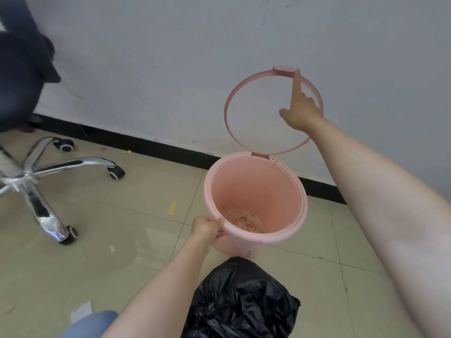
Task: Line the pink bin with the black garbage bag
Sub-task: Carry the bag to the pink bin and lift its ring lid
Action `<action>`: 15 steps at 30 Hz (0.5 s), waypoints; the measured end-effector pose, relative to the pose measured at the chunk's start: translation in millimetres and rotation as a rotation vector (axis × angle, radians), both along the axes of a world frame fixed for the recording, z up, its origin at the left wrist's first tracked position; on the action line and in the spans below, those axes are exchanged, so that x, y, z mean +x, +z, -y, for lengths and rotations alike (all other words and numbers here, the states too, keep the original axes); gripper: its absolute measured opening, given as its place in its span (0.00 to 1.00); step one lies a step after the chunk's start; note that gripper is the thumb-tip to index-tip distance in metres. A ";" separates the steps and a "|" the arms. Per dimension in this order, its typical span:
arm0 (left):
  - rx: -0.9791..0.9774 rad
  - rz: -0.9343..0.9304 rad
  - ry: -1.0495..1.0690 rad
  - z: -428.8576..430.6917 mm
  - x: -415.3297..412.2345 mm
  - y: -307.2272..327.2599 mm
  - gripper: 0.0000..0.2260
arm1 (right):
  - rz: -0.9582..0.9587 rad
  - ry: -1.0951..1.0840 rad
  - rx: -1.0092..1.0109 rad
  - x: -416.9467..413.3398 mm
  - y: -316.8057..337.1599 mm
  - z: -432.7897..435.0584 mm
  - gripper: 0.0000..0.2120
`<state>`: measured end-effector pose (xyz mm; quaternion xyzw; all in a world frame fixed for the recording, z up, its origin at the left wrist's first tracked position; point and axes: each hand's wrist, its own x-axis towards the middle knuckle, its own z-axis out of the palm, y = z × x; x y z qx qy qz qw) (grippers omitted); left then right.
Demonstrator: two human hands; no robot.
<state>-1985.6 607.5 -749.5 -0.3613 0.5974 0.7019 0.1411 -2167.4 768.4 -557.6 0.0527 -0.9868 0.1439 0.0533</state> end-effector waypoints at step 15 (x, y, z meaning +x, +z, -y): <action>-0.013 -0.012 -0.006 1.3 2.2 -1.5 0.07 | 0.173 -0.059 0.236 21.7 -36.4 -31.0 0.32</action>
